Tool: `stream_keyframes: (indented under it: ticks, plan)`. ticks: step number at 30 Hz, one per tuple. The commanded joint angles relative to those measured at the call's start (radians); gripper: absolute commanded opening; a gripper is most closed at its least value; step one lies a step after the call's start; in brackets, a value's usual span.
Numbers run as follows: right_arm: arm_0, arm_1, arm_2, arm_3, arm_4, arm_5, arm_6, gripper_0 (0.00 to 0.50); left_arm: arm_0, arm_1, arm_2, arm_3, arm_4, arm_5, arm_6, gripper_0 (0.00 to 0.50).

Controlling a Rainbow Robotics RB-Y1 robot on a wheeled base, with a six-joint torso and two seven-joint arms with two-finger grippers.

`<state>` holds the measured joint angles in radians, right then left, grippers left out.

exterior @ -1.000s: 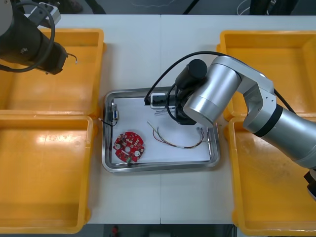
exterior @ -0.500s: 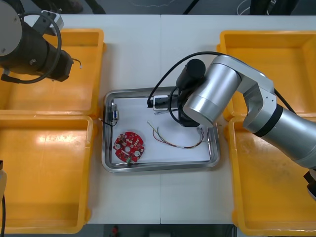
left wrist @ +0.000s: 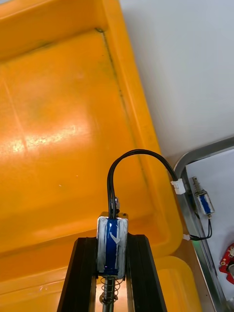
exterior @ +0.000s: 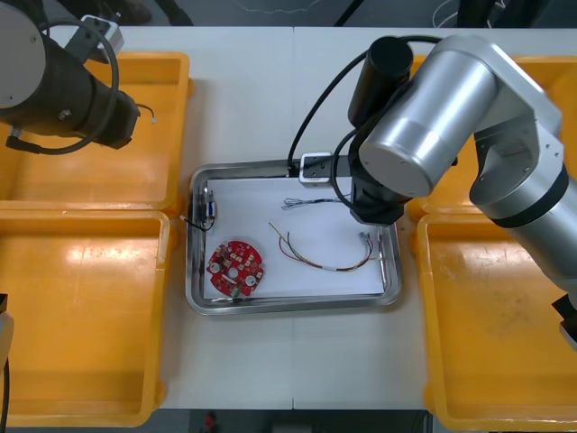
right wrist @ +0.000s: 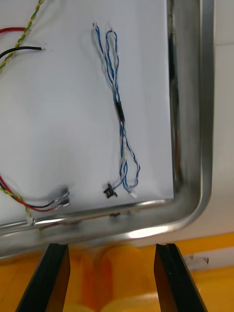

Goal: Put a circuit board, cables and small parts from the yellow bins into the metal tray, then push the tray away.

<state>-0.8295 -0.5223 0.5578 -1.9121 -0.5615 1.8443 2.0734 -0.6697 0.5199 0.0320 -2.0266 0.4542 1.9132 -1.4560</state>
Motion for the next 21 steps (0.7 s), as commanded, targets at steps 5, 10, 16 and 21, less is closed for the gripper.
stream_keyframes:
  ticks: [5, 10, 16, 21]
  plan:
    - [0.055, -0.015, -0.144, -0.203, -0.006, 0.076, -0.283, 0.5, 0.009, -0.017, -0.164, -0.08, -0.008, 0.007, 0.322, 0.0]
    - [0.095, -0.042, -0.19, -0.269, -0.006, 0.076, -0.418, 0.5, 0.009, -0.038, -0.247, -0.081, -0.015, 0.007, 0.401, 0.0]
    - [0.179, -0.107, -0.26, -0.346, -0.044, 0.076, -0.585, 0.5, 0.009, -0.055, -0.396, -0.061, -0.045, 0.007, 0.549, 0.001]
    - [0.247, -0.146, -0.345, -0.409, -0.061, 0.076, -0.713, 0.5, 0.007, -0.073, -0.501, -0.004, -0.094, -0.042, 0.609, 0.001]
